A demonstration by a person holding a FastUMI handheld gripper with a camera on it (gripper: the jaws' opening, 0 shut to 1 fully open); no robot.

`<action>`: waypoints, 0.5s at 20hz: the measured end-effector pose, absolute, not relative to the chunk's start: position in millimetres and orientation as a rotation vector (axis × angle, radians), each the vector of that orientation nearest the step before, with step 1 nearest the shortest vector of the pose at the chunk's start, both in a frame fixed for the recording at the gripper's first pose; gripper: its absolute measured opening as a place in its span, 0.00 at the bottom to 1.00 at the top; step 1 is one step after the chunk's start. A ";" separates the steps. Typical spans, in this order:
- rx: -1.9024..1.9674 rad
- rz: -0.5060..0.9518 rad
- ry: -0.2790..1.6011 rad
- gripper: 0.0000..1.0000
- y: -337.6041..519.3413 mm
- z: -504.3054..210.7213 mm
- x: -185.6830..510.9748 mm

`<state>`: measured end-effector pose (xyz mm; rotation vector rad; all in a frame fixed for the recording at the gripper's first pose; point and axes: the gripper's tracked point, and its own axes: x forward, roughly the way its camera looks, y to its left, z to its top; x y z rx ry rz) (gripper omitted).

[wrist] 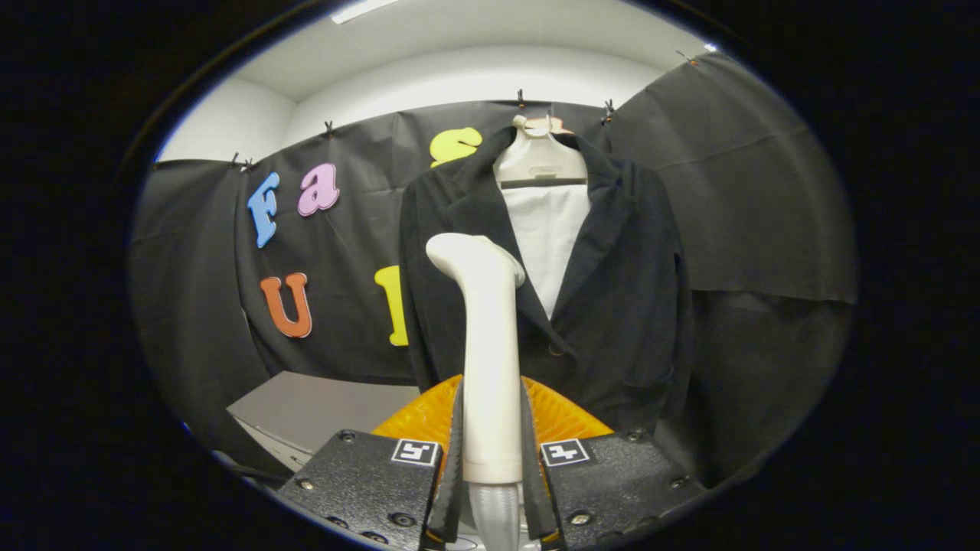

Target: Iron the clothes twice with a garment steamer, once on the left side and once on the right side.

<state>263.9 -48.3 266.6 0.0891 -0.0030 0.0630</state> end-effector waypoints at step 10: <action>0.059 0.031 0.057 0.35 -61.4 229.7 264.5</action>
